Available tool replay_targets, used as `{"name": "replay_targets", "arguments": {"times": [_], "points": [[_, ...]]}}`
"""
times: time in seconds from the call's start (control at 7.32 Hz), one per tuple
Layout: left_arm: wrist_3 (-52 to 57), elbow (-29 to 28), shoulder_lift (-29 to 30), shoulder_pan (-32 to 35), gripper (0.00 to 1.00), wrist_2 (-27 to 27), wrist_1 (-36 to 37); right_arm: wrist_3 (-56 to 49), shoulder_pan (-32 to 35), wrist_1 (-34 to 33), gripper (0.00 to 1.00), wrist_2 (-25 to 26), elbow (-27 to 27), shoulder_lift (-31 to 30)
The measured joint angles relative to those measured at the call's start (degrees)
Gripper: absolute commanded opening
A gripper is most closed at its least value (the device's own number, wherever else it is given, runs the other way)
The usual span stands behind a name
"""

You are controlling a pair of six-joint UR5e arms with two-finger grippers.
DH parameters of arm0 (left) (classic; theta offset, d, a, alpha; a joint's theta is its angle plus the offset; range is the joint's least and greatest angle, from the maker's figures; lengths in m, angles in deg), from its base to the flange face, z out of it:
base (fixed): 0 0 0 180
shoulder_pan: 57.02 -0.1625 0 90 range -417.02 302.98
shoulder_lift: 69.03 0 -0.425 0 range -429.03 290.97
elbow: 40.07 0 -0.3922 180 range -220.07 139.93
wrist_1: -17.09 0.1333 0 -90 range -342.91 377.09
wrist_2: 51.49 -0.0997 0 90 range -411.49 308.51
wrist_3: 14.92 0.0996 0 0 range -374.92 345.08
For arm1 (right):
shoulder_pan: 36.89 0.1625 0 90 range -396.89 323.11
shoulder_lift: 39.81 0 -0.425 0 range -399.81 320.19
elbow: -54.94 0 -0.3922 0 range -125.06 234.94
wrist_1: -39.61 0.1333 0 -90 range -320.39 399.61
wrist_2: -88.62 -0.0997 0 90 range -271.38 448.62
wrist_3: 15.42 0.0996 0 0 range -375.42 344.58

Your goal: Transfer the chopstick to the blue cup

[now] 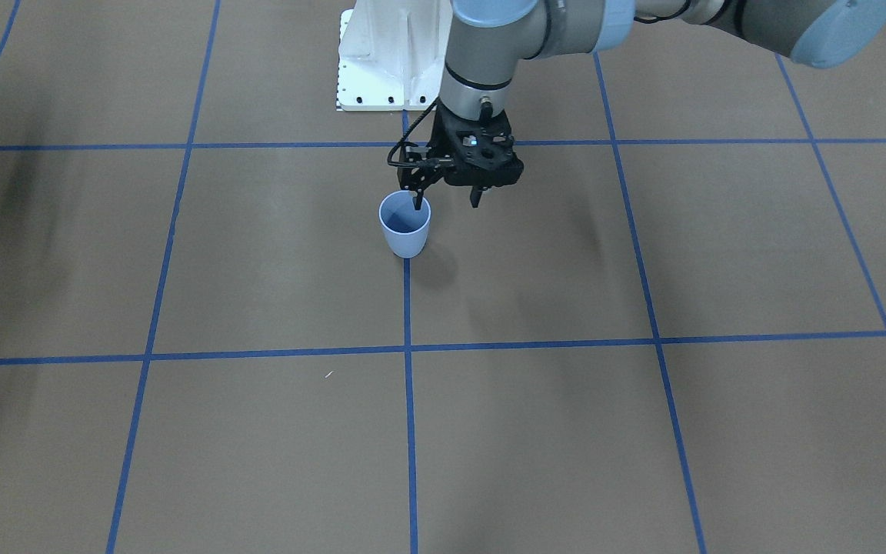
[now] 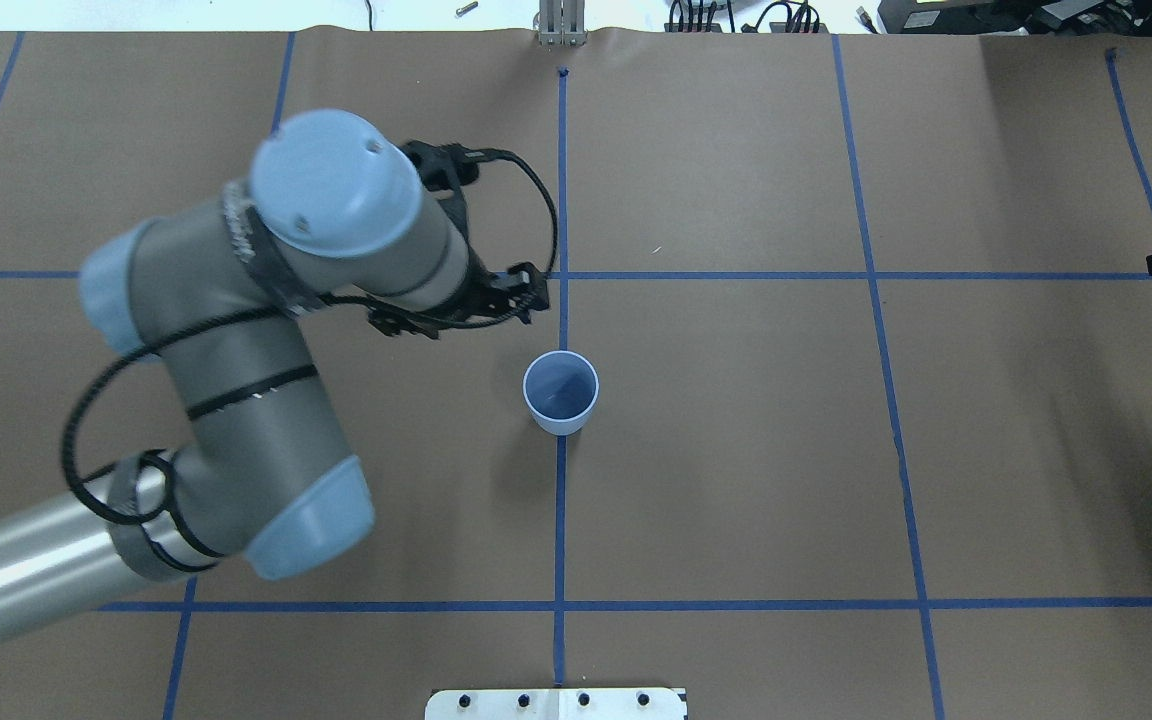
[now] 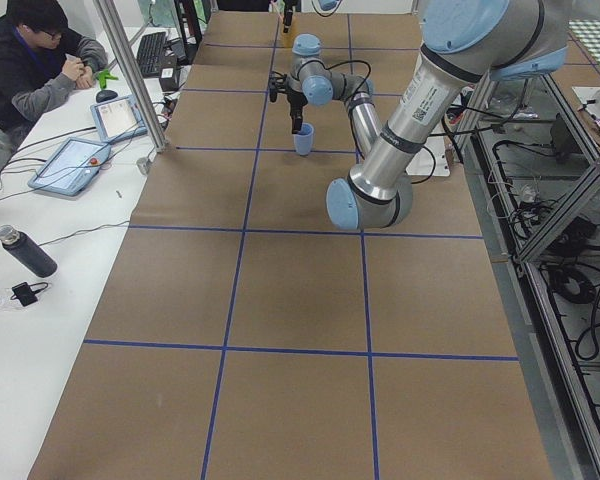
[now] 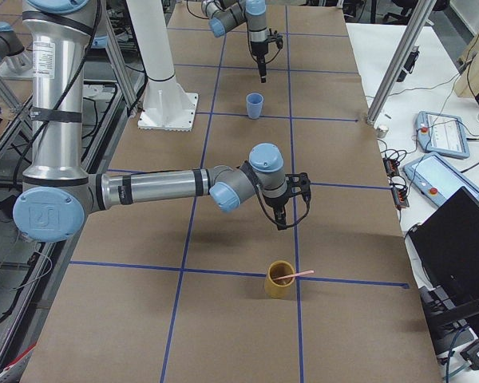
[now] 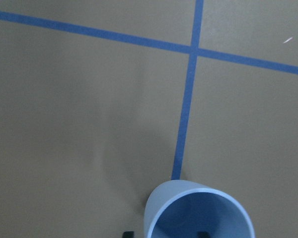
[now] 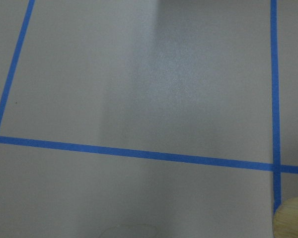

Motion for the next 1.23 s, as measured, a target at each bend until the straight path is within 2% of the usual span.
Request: {"name": "replay_targets", "arguments": {"times": [0.27,0.55,0.82,0.96,1.23], "points": [[18.69,2.73,-9.07,12.67,0.98,9.78,-0.11,-4.07,2.91,-0.22,1.00,-0.38,-0.05,-0.58],[42.41,0.28,-17.78,26.35,0.98,16.45,-0.33,-9.02,8.37,-0.54,1.00,-0.43,-0.86,-1.49],[63.16,-5.85,-23.06,37.65,0.98,20.23,-0.82,-10.31,12.58,-0.46,1.00,0.52,-1.69,-1.80],[71.98,-9.22,-24.42,42.05,0.98,21.29,-0.92,-9.95,13.32,-0.22,1.00,2.63,-2.98,-1.31],[79.61,-12.41,-25.46,46.19,0.98,22.01,-0.97,-7.49,13.61,0.16,0.98,8.10,-6.21,0.46]]}}
